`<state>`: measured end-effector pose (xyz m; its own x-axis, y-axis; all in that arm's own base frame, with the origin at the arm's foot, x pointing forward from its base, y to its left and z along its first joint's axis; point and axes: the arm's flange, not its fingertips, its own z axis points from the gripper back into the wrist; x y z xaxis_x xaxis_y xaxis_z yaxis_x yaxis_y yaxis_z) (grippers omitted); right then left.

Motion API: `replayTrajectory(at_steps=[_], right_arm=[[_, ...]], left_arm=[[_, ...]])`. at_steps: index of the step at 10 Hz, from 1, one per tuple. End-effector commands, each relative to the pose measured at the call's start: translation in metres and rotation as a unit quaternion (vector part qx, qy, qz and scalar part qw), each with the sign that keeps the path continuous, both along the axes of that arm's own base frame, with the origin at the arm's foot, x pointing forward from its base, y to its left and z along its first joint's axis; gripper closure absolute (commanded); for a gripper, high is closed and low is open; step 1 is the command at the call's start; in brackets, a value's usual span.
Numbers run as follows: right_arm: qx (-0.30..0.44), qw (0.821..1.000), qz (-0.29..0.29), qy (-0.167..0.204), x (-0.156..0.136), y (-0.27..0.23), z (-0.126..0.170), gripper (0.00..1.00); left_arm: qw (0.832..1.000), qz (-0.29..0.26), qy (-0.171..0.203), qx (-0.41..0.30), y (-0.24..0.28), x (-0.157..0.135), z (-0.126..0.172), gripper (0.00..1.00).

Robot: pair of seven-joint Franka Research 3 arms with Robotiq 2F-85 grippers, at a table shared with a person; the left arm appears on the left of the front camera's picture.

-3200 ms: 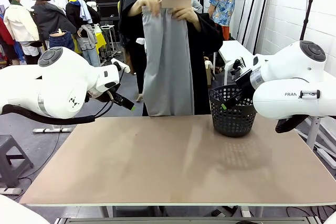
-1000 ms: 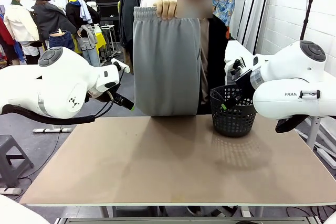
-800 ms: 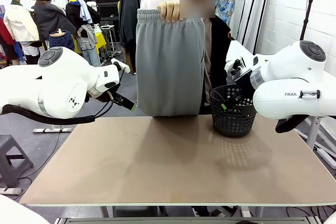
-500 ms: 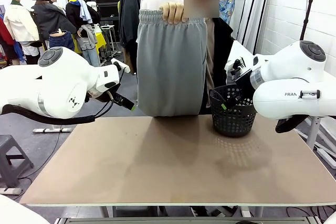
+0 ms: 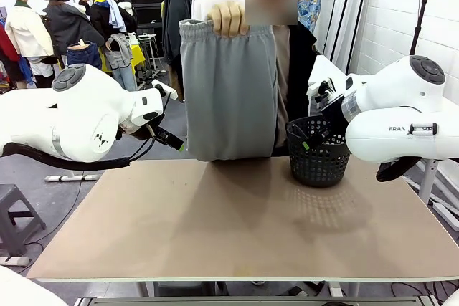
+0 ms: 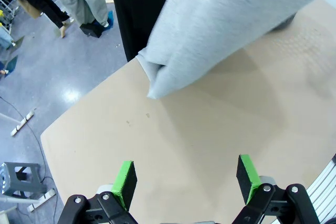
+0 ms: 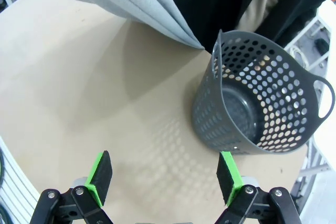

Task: Fold the training pants.
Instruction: Grab both ends of the Training pants handed by a person.

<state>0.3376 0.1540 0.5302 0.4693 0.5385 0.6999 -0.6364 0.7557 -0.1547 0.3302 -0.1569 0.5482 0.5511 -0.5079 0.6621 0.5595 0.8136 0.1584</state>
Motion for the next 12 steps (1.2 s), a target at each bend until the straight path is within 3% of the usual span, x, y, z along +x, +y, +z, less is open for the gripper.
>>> replayTrajectory(at_steps=[1, 6, 12], right_arm=[[0.0, 1.0, -0.001, 0.0, 0.0, -0.001, 0.0, 0.0], [-0.003, 1.0, 0.015, 0.005, 0.007, 0.0, -0.002, 0.0], [-0.055, 0.99, 0.13, -0.002, 0.024, -0.006, -0.006, 0.0]], left_arm=[[1.0, 0.0, 0.001, 0.0, 0.0, 0.0, 0.0, 0.0], [1.0, -0.013, 0.002, 0.011, 0.003, 0.004, -0.001, 0.0], [0.989, -0.091, -0.005, 0.118, 0.021, 0.016, 0.006, 0.0]])
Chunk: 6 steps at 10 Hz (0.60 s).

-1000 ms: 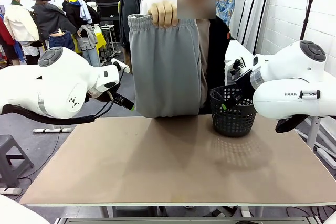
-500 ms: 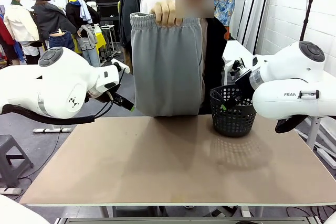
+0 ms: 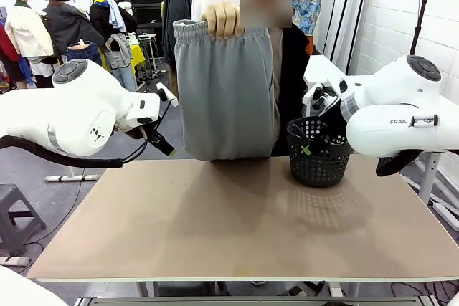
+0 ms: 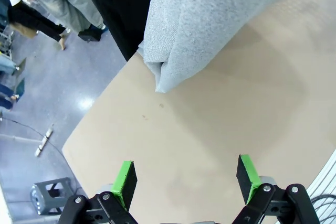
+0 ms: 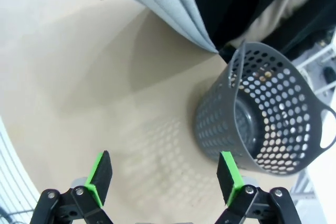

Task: Fold the training pants.
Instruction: Grab both ends of the Training pants handed by a person.

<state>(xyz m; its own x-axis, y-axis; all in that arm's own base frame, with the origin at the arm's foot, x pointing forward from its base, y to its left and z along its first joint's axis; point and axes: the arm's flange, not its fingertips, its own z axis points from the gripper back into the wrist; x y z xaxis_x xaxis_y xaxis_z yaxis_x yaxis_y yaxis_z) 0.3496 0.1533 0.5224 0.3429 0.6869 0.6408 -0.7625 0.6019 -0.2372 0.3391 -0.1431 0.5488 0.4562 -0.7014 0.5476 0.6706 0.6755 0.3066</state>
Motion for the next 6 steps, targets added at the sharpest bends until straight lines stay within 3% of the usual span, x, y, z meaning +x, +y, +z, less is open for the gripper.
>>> replayTrajectory(at_steps=[1, 3, 4, 5, 6], right_arm=[[-0.014, 0.998, 0.061, 0.01, 0.016, -0.004, 0.0, 0.0], [-0.055, 0.995, 0.079, 0.008, 0.019, -0.003, 0.001, 0.0], [-0.071, 0.996, 0.054, -0.01, 0.013, -0.003, 0.004, 0.0], [-0.036, 0.997, 0.063, 0.007, 0.01, -0.001, -0.001, 0.0], [-0.036, 0.997, 0.063, 0.007, 0.01, -0.001, -0.001, 0.0]], left_arm=[[0.998, -0.043, -0.003, 0.044, 0.013, 0.01, 0.008, 0.0], [0.995, -0.067, 0.017, 0.068, 0.022, 0.015, 0.015, 0.0], [0.996, 0.013, 0.024, 0.083, 0.027, 0.015, 0.021, 0.0], [0.997, -0.051, 0.007, 0.052, 0.017, 0.009, 0.008, 0.0], [0.997, -0.051, 0.007, 0.052, 0.017, 0.009, 0.008, 0.0]])
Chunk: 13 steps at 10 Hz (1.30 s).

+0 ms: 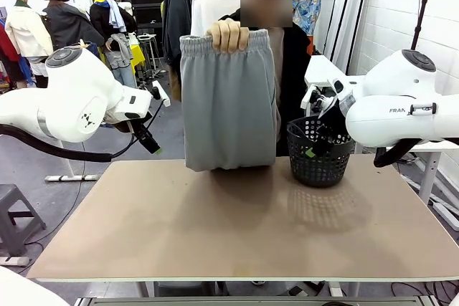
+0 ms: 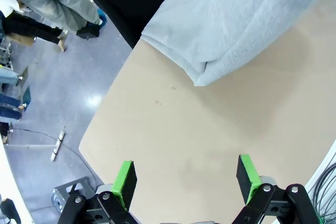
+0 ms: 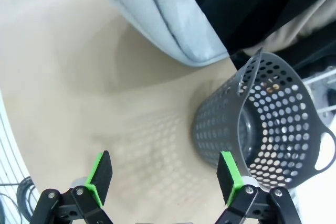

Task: Fold the training pants.
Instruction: Grab both ends of the Training pants handed by a person.

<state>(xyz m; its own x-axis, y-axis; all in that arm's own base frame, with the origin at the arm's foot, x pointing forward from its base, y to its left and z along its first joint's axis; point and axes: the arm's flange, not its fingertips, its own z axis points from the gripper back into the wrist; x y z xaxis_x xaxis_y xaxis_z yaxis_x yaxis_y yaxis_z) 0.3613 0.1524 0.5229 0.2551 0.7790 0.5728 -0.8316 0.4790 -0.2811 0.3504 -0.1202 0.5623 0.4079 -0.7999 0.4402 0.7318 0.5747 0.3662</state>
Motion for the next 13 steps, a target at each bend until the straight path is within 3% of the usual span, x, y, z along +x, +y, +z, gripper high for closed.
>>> replayTrajectory(at_steps=[1, 4, 8, 11, 13], right_arm=[[0.009, 1.0, 0.0, 0.004, -0.001, 0.0, -0.002, 0.0], [0.005, 1.0, 0.015, 0.007, 0.01, 0.0, -0.003, 0.0], [0.061, 0.994, 0.078, 0.051, 0.027, -0.004, -0.015, 0.0], [0.107, 0.987, 0.109, 0.059, 0.041, -0.003, -0.026, 0.0], [0.147, 0.981, 0.117, 0.042, 0.045, -0.002, -0.032, 0.0]], left_arm=[[1.0, -0.009, -0.006, -0.011, -0.006, -0.002, -0.005, 0.0], [1.0, -0.017, 0.007, -0.01, 0.005, 0.007, -0.006, 0.0], [0.995, -0.04, 0.019, -0.086, 0.015, 0.016, -0.014, 0.0], [0.989, -0.077, 0.026, -0.124, 0.013, 0.028, -0.023, 0.0], [0.981, -0.099, 0.03, -0.166, 0.009, 0.039, -0.029, 0.0]])
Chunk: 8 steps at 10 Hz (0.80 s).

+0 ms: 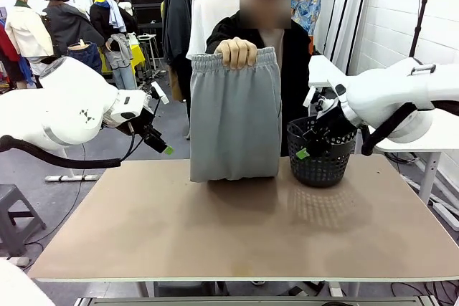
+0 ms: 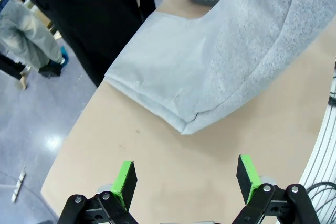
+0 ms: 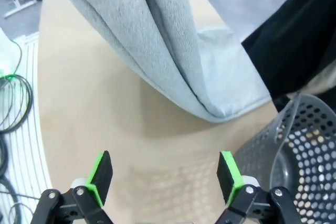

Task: Fold the training pants.
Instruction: Grab both ends of the Training pants handed by a person.

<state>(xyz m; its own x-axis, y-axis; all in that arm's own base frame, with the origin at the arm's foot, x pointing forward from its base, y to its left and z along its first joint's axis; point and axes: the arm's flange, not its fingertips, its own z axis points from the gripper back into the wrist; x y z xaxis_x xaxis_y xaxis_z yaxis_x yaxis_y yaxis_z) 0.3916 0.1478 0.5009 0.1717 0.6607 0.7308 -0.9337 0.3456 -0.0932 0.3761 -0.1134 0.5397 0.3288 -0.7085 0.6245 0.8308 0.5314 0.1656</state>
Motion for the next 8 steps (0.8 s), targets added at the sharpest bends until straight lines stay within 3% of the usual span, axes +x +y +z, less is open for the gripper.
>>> replayTrajectory(at_steps=[1, 3, 5, 6, 8], right_arm=[[0.047, 0.999, 0.018, -0.018, 0.018, 0.004, -0.012, 0.0], [0.061, 0.998, 0.026, -0.024, 0.022, 0.008, -0.012, 0.0], [0.028, 0.999, 0.011, -0.027, 0.017, 0.004, -0.007, 0.0], [0.058, 0.998, 0.016, -0.02, 0.011, 0.004, -0.004, 0.0], [0.058, 0.998, 0.016, -0.02, 0.011, 0.004, -0.004, 0.0]], left_arm=[[0.997, -0.033, 0.004, -0.063, -0.003, 0.015, -0.008, 0.0], [0.994, -0.063, 0.004, -0.09, -0.006, 0.02, -0.009, 0.0], [0.986, -0.152, 0.006, -0.062, -0.005, 0.012, -0.001, 0.0], [0.995, -0.057, 0.003, -0.077, -0.011, 0.008, -0.005, 0.0], [0.995, -0.057, 0.003, -0.077, -0.011, 0.008, -0.005, 0.0]])
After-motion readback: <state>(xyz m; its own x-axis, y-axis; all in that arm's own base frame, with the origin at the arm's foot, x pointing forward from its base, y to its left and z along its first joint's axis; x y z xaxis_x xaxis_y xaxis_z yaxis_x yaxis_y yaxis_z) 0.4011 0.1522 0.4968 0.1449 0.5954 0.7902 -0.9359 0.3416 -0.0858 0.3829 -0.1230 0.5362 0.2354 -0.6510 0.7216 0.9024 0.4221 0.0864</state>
